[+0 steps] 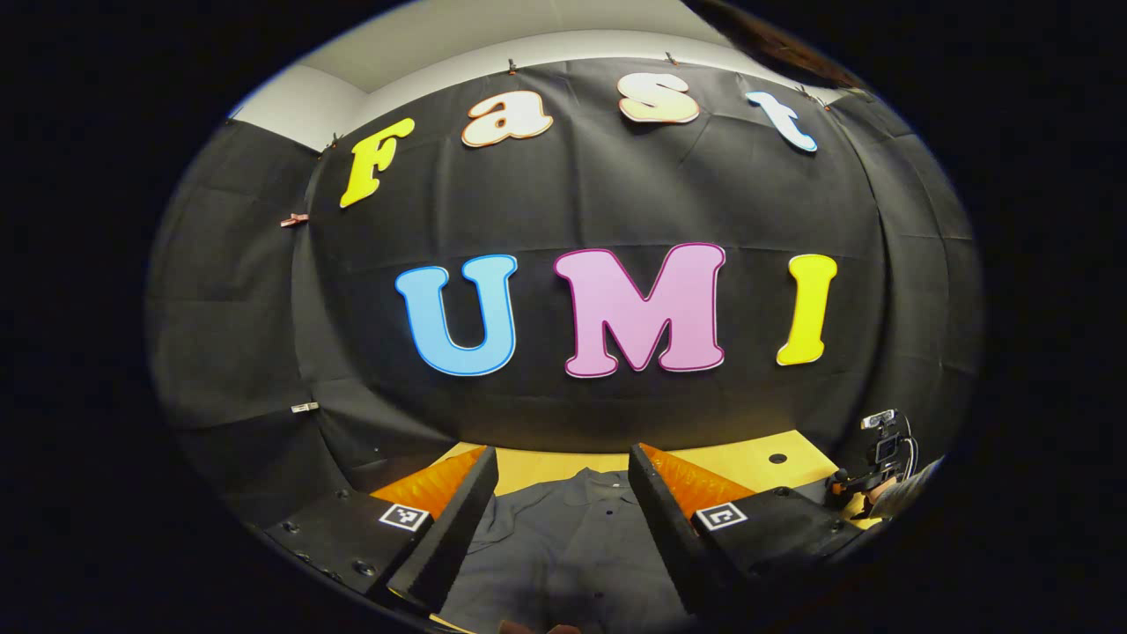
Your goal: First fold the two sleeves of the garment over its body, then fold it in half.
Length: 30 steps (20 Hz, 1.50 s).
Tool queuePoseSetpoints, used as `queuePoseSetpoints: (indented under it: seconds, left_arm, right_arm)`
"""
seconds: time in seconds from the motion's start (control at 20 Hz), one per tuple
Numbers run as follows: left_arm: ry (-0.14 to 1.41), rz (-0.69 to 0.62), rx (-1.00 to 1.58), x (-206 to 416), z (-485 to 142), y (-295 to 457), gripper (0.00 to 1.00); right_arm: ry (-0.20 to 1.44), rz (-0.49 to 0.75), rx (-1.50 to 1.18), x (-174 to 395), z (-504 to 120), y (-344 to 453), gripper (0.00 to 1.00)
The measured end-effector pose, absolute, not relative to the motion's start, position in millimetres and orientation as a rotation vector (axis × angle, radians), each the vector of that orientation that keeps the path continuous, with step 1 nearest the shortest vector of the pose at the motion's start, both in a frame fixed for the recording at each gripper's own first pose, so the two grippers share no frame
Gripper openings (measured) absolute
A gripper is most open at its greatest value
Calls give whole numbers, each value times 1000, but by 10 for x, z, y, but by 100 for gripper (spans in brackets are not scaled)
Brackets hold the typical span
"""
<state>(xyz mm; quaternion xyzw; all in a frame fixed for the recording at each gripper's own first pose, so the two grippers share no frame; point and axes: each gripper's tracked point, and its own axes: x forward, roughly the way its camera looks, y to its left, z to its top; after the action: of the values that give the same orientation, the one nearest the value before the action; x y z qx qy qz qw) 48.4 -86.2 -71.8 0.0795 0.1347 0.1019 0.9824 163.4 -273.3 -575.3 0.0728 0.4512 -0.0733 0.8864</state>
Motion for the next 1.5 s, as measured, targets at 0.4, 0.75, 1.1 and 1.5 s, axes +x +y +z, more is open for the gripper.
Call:
queuePoseSetpoints:
  seconds: [0.4, 0.75, 1.1, 1.5]
  left_arm:
    - [241, 139, 132, 523, -725, -391, 94]
    - [210, 26, 109, 615, -743, 382, 94]
    - [193, -29, 55, 643, -842, 1091, 94]
    - [195, -25, 43, 583, -993, 1947, 94]
  right_arm:
    - [696, -127, 110, 1752, -4480, -2386, 7]
    - [515, -120, 98, 1704, -3156, -1523, 7]
    - [391, -144, 61, 1703, -2303, -499, 7]
    - [348, -13, 79, 1919, -1940, 975, 7]
